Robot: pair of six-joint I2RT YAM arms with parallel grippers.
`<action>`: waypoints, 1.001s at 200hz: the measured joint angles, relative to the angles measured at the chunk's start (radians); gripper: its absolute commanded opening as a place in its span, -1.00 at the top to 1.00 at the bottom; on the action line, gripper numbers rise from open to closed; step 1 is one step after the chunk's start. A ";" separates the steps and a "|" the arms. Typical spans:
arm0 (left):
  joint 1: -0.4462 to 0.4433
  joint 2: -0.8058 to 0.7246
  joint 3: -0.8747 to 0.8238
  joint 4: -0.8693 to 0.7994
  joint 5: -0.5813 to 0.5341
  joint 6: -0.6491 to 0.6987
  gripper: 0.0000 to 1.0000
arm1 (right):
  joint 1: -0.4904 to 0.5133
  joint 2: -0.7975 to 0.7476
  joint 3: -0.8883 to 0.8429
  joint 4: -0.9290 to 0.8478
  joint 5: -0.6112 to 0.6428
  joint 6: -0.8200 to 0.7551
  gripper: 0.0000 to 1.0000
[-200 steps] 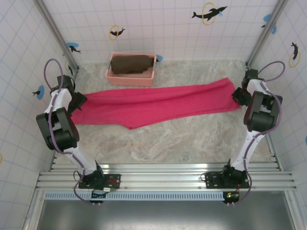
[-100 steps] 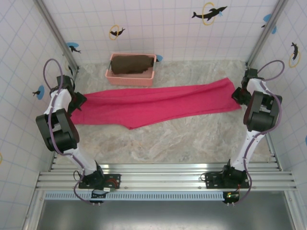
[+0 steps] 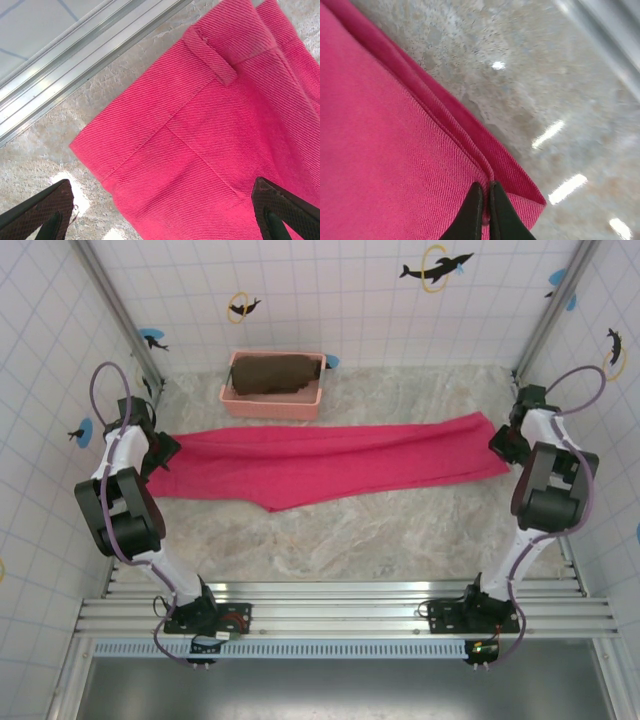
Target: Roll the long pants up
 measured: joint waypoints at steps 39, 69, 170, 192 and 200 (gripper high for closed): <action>0.000 0.000 0.016 -0.016 0.000 0.007 -0.87 | -0.058 -0.073 -0.005 -0.014 0.018 -0.016 1.00; 0.000 0.000 0.058 -0.022 0.000 0.021 -0.87 | -0.084 -0.072 -0.010 -0.043 0.052 -0.024 1.00; -0.031 0.015 0.064 -0.026 0.010 0.029 -0.87 | -0.012 -0.016 0.055 -0.115 -0.013 -0.058 -0.27; -0.047 0.023 0.064 -0.026 0.015 0.028 -0.88 | 0.103 0.011 0.178 -0.095 -0.080 -0.051 -0.79; -0.053 0.024 0.064 -0.026 0.016 0.028 -0.88 | 0.156 0.019 0.201 -0.080 -0.108 -0.041 -0.99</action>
